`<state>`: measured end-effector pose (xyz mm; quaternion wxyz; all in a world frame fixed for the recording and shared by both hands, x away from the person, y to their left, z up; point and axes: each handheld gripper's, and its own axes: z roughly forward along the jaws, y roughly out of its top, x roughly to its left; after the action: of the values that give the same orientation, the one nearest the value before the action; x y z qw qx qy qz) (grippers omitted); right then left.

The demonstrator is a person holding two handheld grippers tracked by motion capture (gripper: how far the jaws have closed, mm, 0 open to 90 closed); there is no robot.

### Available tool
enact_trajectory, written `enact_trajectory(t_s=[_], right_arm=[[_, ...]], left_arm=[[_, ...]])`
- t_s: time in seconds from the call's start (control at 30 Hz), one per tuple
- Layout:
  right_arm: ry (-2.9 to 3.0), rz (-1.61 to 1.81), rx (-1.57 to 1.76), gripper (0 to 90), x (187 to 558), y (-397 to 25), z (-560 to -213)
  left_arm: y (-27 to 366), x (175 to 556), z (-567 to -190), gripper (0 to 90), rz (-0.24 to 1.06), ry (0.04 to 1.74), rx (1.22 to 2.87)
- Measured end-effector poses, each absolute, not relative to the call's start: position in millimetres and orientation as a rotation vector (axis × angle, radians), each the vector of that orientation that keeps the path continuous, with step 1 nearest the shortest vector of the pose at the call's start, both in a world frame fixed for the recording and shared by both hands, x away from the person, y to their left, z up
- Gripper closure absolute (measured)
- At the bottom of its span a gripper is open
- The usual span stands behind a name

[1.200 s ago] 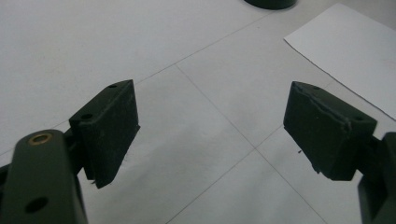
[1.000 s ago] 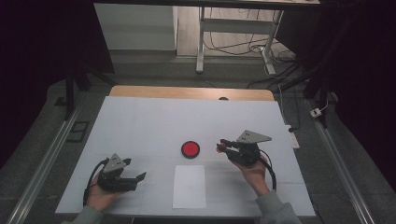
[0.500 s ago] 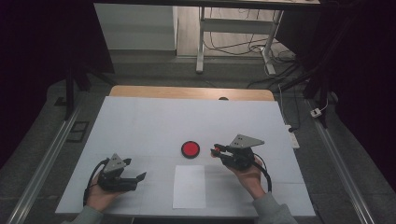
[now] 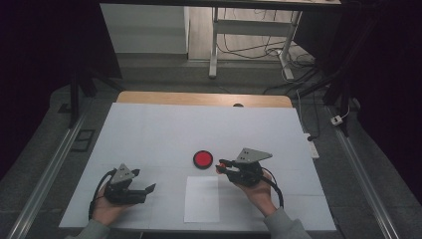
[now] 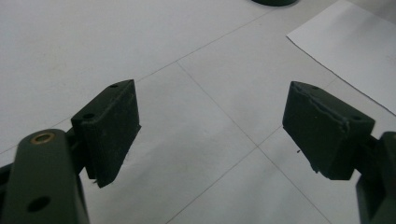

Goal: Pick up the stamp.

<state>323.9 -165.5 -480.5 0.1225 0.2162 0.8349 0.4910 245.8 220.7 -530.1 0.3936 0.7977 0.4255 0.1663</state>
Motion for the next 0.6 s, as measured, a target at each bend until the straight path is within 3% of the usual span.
enact_trajectory(t_s=[0.6], right_arm=[[2.491, 1.502, 0.597, 71.6, 314.2, -144.0, -483.5]], left_arm=[[219.3, 246.0, -530.4, 18.8, 0.424, 1.082, 2.027]])
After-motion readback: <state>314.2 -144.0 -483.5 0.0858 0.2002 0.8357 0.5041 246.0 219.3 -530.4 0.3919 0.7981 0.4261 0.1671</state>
